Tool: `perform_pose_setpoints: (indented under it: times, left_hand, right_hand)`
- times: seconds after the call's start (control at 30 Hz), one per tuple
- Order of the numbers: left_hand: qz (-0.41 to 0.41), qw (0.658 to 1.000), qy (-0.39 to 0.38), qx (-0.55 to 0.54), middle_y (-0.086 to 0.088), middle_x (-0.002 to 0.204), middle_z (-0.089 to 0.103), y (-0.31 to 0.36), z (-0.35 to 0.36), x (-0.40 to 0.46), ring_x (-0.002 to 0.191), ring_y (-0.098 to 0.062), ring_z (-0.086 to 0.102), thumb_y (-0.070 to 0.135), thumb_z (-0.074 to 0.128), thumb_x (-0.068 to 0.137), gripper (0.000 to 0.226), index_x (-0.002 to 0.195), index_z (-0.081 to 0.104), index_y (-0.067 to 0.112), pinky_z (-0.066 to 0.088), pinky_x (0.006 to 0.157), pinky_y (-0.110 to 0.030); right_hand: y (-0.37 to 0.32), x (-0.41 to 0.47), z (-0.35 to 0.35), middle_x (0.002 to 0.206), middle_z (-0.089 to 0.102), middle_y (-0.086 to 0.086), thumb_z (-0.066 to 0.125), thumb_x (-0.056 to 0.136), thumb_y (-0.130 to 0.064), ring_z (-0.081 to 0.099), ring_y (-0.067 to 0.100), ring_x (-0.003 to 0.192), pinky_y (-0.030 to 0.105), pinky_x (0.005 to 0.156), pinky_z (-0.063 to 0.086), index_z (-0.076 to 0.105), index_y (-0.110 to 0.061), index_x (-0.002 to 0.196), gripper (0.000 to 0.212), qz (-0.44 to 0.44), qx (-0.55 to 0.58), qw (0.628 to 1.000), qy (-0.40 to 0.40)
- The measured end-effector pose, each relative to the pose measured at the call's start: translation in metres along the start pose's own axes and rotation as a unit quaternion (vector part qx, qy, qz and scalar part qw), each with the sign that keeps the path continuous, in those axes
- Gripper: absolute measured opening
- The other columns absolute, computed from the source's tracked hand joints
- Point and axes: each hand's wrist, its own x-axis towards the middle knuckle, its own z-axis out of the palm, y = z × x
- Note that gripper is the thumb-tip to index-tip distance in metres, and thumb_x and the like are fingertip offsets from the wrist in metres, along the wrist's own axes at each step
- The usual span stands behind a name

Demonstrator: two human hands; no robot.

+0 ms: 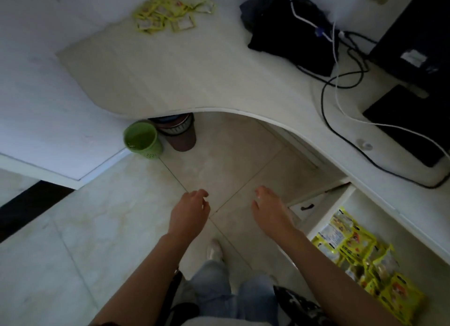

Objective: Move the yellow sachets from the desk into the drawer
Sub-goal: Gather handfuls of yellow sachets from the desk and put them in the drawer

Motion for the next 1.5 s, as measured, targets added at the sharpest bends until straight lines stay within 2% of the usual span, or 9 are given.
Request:
perform_pose_setpoints:
  times: [0.2, 0.53, 0.93, 1.2, 1.5]
  left_hand:
    - [-0.011, 0.999, 0.034, 0.007, 0.003, 0.108, 0.065, -0.041, -0.049, 0.061, 0.102, -0.015, 0.056, 0.027, 0.049, 0.095, 0.027, 0.119, 0.059, 0.022, 0.051, 0.081, -0.032]
    - [-0.034, 0.996, 0.082, -0.009, 0.003, 0.105, 0.066, -0.056, -0.094, 0.164, 0.101, -0.015, 0.056, 0.026, 0.05, 0.094, 0.027, 0.117, 0.061, 0.02, 0.048, 0.079, -0.028]
    - [-0.099, 0.989, 0.106, -0.023, 0.003, 0.106, 0.067, -0.048, -0.135, 0.299, 0.103, -0.016, 0.055, 0.025, 0.049, 0.094, 0.027, 0.118, 0.06, 0.02, 0.05, 0.081, -0.033]
    - [-0.105, 0.989, 0.102, -0.002, 0.003, 0.111, 0.066, -0.065, -0.165, 0.372, 0.105, -0.017, 0.056, 0.025, 0.047, 0.094, 0.028, 0.119, 0.059, 0.02, 0.052, 0.08, -0.035]
    - [-0.07, 0.994, 0.08, 0.017, 0.003, 0.114, 0.064, -0.109, -0.21, 0.469, 0.111, -0.019, 0.053, 0.026, 0.047, 0.093, 0.027, 0.117, 0.058, 0.02, 0.051, 0.084, -0.037]
  right_hand:
    - [-0.064, 0.056, -0.007, 0.127, 0.056, 0.008, 0.044, 0.094, -0.022, 0.055, 0.024, 0.116, 0.036, 0.097, 0.047, 0.047, -0.014, 0.13, 0.037, -0.038, -0.003, 0.999, 0.019]
    - [-0.129, 0.169, -0.04, 0.124, 0.06, 0.012, 0.048, 0.092, -0.02, 0.057, 0.03, 0.112, 0.037, 0.092, 0.047, 0.05, -0.009, 0.128, 0.037, -0.101, -0.022, 0.994, 0.022]
    - [-0.185, 0.323, -0.109, 0.124, 0.056, 0.007, 0.044, 0.096, -0.025, 0.053, 0.025, 0.113, 0.036, 0.091, 0.047, 0.046, -0.015, 0.132, 0.037, -0.195, -0.077, 0.978, 0.003]
    - [-0.223, 0.405, -0.132, 0.126, 0.055, 0.006, 0.044, 0.097, -0.026, 0.052, 0.025, 0.115, 0.036, 0.09, 0.046, 0.045, -0.015, 0.132, 0.037, -0.198, -0.092, 0.976, -0.006]
    - [-0.279, 0.485, -0.138, 0.123, 0.056, 0.007, 0.046, 0.095, -0.026, 0.053, 0.025, 0.113, 0.037, 0.089, 0.048, 0.048, -0.016, 0.129, 0.035, -0.183, -0.099, 0.978, 0.006]
